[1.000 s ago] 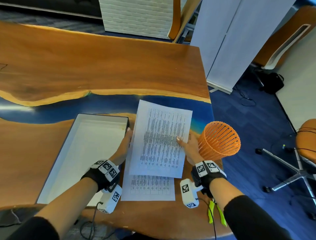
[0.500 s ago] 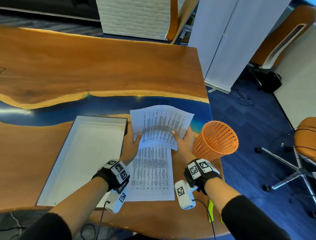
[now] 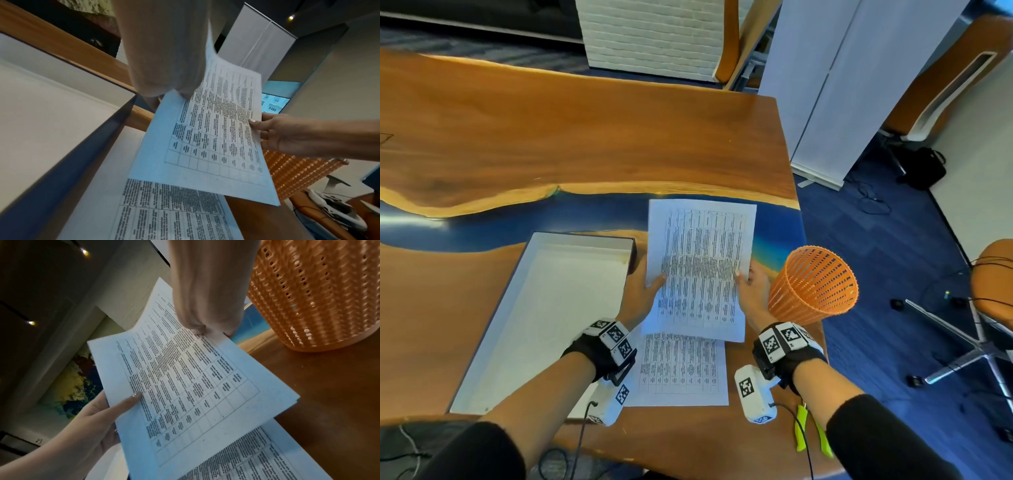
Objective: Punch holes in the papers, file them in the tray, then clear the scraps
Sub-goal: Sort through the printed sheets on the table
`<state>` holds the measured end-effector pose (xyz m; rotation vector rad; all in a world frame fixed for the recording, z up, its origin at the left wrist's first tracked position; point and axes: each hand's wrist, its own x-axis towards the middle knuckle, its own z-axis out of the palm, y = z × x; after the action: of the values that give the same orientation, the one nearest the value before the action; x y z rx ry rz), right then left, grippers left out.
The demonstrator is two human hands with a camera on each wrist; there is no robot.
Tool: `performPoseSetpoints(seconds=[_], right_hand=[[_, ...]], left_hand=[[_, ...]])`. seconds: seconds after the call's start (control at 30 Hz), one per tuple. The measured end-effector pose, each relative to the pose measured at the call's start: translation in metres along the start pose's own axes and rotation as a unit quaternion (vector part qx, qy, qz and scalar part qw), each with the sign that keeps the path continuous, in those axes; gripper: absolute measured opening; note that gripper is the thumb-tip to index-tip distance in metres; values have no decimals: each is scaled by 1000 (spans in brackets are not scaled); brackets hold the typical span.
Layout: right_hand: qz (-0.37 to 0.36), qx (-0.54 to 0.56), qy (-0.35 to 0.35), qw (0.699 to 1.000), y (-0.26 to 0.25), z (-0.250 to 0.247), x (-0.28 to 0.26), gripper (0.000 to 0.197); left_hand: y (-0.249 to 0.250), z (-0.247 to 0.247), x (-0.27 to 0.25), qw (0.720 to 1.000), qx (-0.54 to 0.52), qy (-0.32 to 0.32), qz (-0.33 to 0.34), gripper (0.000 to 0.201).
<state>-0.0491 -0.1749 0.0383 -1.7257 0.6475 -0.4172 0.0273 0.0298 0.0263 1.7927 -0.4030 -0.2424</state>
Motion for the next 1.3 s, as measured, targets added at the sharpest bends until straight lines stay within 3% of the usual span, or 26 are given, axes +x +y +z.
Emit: performPoseSetpoints(seconds=[0.1, 0.23, 0.3, 0.4, 0.5, 0.6, 0.77, 0.93, 1.03, 1.13, 1.3], right_hand=[[30, -8, -17, 999, 4, 3, 0, 30], [103, -130, -36, 985, 29, 9, -4, 34], [151, -208, -76, 963, 47, 13, -10, 44], [196, -355, -130, 905, 64, 23, -27, 77], [195, -438, -115, 870, 66, 36, -44, 97], [187, -486, -91, 849, 65, 54, -51, 98], [211, -465, -95, 854, 60, 71, -51, 88], [265, -343, -133, 891, 58, 62, -50, 89], [278, -319, -101, 901, 61, 51, -52, 63], [226, -291, -99, 924, 61, 29, -55, 32], [209, -337, -85, 914, 67, -13, -51, 27]], left_hand=[[-1, -6, 0, 999, 40, -11, 24, 41], [-4, -21, 3, 996, 72, 44, 29, 38], [-7, -31, 3, 994, 78, 70, 24, 35], [-10, -41, 3, 991, 89, 94, 21, 31], [-13, -44, 1, 989, 85, 118, 0, 32], [-13, -42, -1, 989, 74, 125, -8, 32], [-14, -40, -1, 990, 68, 121, -10, 31], [-16, -41, -2, 990, 65, 121, -10, 31], [-11, -42, -4, 991, 69, 116, -3, 32], [-8, -45, -7, 990, 85, 114, 7, 33], [0, -53, -3, 983, 110, 145, 24, 32]])
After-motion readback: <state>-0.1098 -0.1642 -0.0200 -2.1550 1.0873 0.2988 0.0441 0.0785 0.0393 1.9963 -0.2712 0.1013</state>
